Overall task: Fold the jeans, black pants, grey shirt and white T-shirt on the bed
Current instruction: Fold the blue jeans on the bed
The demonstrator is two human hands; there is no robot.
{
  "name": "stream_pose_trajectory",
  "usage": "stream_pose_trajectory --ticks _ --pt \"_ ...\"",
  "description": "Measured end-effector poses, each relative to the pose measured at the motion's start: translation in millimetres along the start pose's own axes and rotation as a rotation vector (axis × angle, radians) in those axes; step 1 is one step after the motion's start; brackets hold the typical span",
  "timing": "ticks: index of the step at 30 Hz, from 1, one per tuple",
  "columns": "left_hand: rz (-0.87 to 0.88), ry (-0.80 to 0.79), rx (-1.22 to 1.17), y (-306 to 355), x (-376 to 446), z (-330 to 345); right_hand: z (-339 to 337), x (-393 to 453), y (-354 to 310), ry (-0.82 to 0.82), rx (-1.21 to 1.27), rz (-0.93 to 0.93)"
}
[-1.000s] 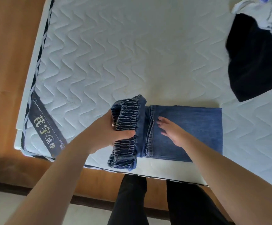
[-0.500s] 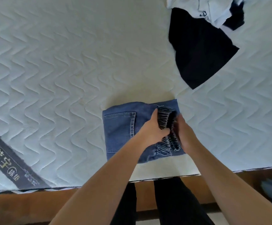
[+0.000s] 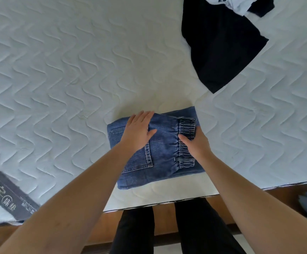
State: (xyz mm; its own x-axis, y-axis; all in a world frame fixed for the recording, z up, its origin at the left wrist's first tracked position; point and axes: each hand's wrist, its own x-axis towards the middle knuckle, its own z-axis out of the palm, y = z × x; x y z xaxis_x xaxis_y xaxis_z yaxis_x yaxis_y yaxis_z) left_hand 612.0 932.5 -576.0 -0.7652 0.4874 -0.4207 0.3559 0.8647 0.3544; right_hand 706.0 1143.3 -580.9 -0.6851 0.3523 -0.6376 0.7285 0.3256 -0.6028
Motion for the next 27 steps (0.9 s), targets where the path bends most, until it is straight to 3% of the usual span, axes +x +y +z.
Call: stream_pose_trajectory --ticks 7,12,18,20,22,24,27 --pt "0.244 -0.029 0.040 -6.5 21.0 2.5 -25.1 -17.0 13.6 -0.154 0.194 -0.038" --pt "0.135 -0.141 0.112 2.6 32.2 7.9 -17.3 -6.6 12.6 -0.044 0.056 0.013" --pt "-0.004 0.018 0.061 14.5 35.7 23.7 -3.1 7.7 16.3 0.151 -0.053 0.007" --pt "0.008 0.104 0.092 17.7 28.8 28.9 -1.3 6.9 15.5 0.235 -0.210 -0.078" --pt "0.086 0.223 0.122 19.8 19.5 33.1 0.5 6.9 14.0 0.312 -0.505 -0.323" --pt "0.194 0.297 0.131 19.1 8.2 42.1 7.0 7.6 10.6 0.219 -0.739 -0.536" --pt "0.252 0.250 0.164 14.4 -7.5 57.4 22.1 11.7 10.7 0.083 -0.844 -0.580"
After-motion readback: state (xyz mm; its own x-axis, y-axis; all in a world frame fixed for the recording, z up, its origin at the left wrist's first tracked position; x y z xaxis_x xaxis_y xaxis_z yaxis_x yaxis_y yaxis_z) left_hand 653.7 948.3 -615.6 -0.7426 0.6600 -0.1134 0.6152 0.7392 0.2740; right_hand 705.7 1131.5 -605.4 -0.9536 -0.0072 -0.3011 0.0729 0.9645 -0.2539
